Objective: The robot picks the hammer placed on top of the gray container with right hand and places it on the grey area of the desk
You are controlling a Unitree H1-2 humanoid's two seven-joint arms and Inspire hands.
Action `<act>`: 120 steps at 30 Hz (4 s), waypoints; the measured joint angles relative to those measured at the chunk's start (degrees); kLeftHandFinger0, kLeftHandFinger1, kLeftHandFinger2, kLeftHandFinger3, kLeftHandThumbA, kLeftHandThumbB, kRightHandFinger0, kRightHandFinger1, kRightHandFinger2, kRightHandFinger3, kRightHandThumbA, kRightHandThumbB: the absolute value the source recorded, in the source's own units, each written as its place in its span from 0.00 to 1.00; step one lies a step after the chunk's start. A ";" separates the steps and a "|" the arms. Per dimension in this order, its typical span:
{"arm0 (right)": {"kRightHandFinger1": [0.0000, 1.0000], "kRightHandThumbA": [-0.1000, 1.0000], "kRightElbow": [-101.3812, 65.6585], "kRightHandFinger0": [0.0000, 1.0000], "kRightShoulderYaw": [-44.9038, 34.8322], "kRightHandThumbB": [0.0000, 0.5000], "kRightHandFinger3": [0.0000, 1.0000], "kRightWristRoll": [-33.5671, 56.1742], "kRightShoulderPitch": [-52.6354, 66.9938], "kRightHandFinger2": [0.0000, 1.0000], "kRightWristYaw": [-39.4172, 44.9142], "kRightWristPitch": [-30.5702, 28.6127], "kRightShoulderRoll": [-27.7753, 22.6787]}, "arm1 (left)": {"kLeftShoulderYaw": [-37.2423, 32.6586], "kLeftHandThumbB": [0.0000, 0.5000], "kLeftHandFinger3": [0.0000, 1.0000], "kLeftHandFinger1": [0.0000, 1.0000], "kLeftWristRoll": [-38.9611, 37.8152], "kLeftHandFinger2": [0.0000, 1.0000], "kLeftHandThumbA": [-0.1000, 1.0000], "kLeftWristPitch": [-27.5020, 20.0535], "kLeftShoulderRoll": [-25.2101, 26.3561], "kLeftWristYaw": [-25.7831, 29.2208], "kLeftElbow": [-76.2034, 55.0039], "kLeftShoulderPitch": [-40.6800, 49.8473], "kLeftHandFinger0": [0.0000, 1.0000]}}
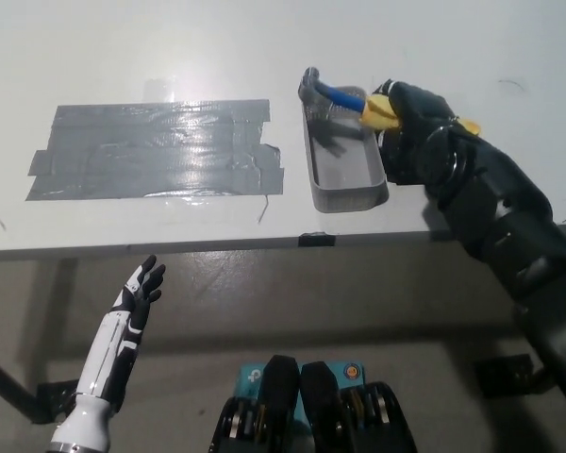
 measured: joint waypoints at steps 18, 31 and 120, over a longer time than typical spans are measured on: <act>0.36 0.00 -4.81 0.00 2.64 0.36 0.62 -1.98 -8.45 0.66 -2.02 -5.02 -1.00 | -0.03 0.41 1.00 1.00 0.17 1.00 1.00 0.06 0.16 -0.02 0.04 -0.42 1.00; 0.34 0.00 -3.09 0.03 4.30 0.50 0.39 -3.09 -8.45 0.66 -2.05 -4.38 11.30 | -1.03 0.45 1.00 1.00 0.22 1.00 1.00 0.62 0.16 -0.37 0.01 -1.06 1.00; 1.00 0.96 -15.11 1.00 -30.92 1.00 1.00 24.84 -18.16 1.00 25.89 9.57 11.55 | -5.19 0.50 1.00 1.00 0.81 1.00 1.00 1.97 0.49 -1.88 -0.69 -5.76 1.00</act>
